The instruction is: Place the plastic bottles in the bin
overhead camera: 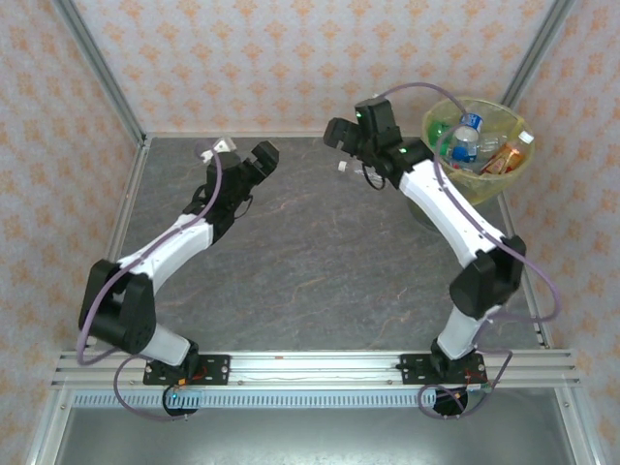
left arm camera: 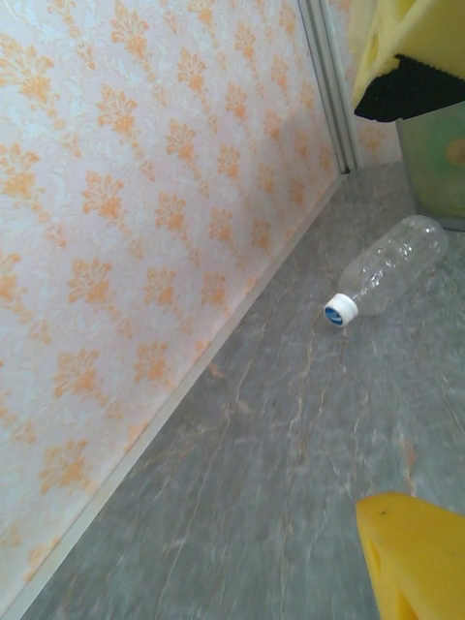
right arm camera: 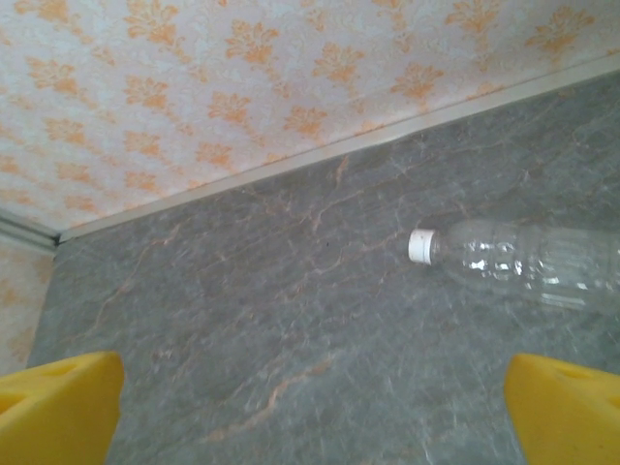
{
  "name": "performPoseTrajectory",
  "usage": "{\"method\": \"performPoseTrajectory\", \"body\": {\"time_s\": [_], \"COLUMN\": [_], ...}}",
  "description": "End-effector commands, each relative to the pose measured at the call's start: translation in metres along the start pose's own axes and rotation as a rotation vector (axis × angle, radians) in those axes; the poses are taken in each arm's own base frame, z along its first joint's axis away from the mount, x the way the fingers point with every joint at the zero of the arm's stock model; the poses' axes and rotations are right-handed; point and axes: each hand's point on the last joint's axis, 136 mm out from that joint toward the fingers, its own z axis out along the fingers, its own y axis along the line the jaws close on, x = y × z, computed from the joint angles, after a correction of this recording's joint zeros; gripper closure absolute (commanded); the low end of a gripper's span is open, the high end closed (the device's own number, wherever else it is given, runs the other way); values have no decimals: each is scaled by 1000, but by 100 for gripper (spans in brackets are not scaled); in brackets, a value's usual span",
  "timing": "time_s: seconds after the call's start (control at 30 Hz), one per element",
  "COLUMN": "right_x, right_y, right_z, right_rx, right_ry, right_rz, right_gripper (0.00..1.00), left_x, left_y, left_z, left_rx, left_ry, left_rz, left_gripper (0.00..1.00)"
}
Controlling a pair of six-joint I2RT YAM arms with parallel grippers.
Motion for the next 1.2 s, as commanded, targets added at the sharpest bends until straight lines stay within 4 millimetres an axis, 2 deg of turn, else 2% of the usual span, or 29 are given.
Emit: {"method": "performPoseTrajectory", "body": {"time_s": [0.0, 0.2, 0.37, 0.47, 0.67, 0.9, 1.17], "right_x": [-7, 0, 8, 9, 22, 41, 63], "right_y": [-3, -34, -58, -80, -98, -114, -102], "right_z": [25, 94, 146, 168, 204, 220, 197], "right_rx": [82, 307, 280, 275, 236, 262, 228], "right_ry": [-31, -39, 22, 38, 108, 162, 232], "right_rz": [-15, -73, -6, 42, 27, -67, -86], "right_gripper": [0, 0, 0, 0, 0, 0, 0], "left_x": [-13, -28, -34, -37, -35, -35, -27], "left_y": [12, 9, 8, 12, 15, 14, 17], "left_z": [-28, -73, -102, -115, -127, -135, -133], "left_rx": [-55, -54, -53, -69, -67, -55, -34], "left_ry": [-26, -61, -83, -96, -97, -98, -84], "left_rz": [82, 124, 140, 152, 165, 173, 157], "left_gripper": [1, 1, 1, 1, 1, 1, 1]}}
